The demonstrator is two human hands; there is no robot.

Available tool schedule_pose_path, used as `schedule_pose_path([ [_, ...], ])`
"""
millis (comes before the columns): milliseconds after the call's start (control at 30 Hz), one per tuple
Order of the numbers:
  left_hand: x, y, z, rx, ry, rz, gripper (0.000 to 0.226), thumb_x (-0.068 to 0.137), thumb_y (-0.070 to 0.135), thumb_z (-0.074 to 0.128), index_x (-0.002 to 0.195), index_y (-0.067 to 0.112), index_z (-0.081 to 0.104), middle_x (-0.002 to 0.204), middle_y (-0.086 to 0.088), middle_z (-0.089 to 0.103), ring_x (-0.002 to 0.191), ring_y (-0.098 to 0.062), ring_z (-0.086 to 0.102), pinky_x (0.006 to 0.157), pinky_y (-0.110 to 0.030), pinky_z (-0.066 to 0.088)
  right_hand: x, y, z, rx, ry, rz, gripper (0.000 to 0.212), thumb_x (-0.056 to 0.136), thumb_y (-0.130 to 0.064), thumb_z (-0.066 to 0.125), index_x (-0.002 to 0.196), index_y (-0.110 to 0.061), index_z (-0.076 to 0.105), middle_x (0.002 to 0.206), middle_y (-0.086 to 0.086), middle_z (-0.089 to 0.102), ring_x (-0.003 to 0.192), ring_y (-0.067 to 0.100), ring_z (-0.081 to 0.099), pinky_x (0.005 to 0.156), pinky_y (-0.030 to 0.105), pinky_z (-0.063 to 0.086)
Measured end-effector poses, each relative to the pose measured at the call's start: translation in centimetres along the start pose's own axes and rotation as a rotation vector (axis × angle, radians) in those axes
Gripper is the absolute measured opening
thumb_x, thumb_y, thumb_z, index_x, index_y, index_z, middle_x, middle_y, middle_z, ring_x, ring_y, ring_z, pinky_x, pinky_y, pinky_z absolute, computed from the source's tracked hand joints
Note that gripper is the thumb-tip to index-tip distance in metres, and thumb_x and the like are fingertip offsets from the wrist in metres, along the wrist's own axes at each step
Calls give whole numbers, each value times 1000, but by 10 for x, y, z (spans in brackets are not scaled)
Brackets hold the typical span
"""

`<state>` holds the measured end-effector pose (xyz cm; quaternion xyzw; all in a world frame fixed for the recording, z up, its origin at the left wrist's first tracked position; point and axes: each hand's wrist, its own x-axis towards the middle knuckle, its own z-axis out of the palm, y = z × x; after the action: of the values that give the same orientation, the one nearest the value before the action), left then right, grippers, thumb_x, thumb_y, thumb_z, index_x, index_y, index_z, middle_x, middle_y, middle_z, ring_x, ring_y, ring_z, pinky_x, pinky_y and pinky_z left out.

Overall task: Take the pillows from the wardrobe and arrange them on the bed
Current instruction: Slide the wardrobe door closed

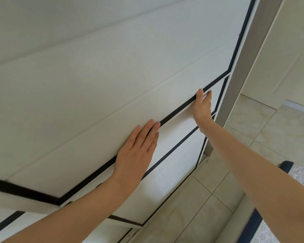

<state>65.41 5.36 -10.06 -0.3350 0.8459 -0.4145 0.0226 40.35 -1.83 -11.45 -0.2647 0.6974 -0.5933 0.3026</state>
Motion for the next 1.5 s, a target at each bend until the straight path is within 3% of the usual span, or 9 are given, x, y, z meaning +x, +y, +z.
schedule_pose_path([
  [133,-1,-5,2,47,-3,17,64,93,4,0,156,9,-6,161,-15,-20,145,-36,-20,113,-53,-23,-1,-4,10,33,28,48,59,98,-55,21,140,-15,27,153,10,30,128,28,38,97,40,31],
  [267,10,-1,7,52,43,18,62,96,7,5,157,9,0,163,-15,-14,147,-36,-15,116,-54,-20,-2,-4,23,108,58,65,69,98,-54,19,153,-17,0,162,4,3,146,24,15,112,42,18],
  [467,38,8,7,37,64,35,61,96,6,5,157,7,2,163,-18,-12,147,-39,-16,116,-54,-18,22,-7,18,136,121,79,69,97,-56,17,153,-20,1,162,5,3,147,25,12,115,48,16],
  [867,110,35,5,24,77,63,60,96,9,3,156,4,2,163,-21,-11,149,-41,-11,114,-57,-20,84,-4,-23,123,79,52,65,97,-56,16,153,-28,0,163,-2,3,147,21,14,109,42,20],
  [1200,149,49,0,42,58,82,61,94,11,2,155,4,0,162,-24,-15,148,-44,-12,112,-60,-22,121,-6,-42,98,66,69,66,94,-60,14,153,-33,-1,163,-4,4,147,23,14,111,48,18],
  [1500,159,54,1,69,28,83,65,90,7,-4,154,2,-3,161,-25,-17,147,-46,-15,110,-62,-24,137,-3,-50,121,14,54,67,95,-60,15,152,-32,-5,163,-4,-5,149,20,2,115,50,10],
])
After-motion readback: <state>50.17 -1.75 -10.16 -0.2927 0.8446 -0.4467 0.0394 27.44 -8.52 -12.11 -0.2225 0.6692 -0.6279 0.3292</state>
